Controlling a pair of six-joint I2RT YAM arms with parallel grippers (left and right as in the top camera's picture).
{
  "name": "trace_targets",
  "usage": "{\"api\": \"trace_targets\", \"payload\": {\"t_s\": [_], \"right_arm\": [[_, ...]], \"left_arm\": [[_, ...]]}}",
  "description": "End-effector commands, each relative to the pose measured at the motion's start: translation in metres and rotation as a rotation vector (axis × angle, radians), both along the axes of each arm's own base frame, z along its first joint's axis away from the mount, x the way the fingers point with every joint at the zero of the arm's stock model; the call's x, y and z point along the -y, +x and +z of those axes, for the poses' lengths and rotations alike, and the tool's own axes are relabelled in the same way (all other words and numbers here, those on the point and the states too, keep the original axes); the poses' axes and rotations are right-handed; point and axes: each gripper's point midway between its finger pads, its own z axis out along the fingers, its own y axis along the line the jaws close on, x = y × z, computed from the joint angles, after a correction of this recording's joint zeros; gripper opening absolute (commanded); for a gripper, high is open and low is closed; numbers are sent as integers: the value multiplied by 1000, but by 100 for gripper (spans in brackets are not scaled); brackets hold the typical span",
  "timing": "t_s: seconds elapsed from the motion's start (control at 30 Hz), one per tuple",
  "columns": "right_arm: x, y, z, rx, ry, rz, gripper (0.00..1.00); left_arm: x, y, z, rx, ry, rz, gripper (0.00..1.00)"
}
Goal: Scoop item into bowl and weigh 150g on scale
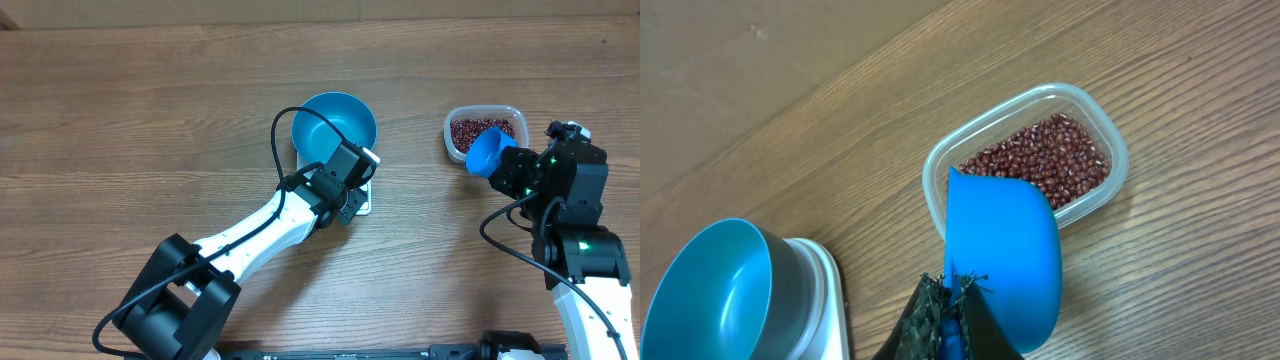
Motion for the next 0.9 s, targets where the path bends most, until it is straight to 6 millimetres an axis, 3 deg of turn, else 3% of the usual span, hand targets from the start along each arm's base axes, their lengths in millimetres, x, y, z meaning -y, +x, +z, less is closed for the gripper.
{"api": "trace_targets", "payload": {"t_s": [0.0, 0.87], "right_arm": [[4, 2, 11, 24, -13, -10, 4], [4, 2, 11, 23, -12, -10, 4]], "left_arm": [[-3, -2, 0, 3, 12, -4, 4], [-7, -7, -18, -40, 28, 19, 4]]}}
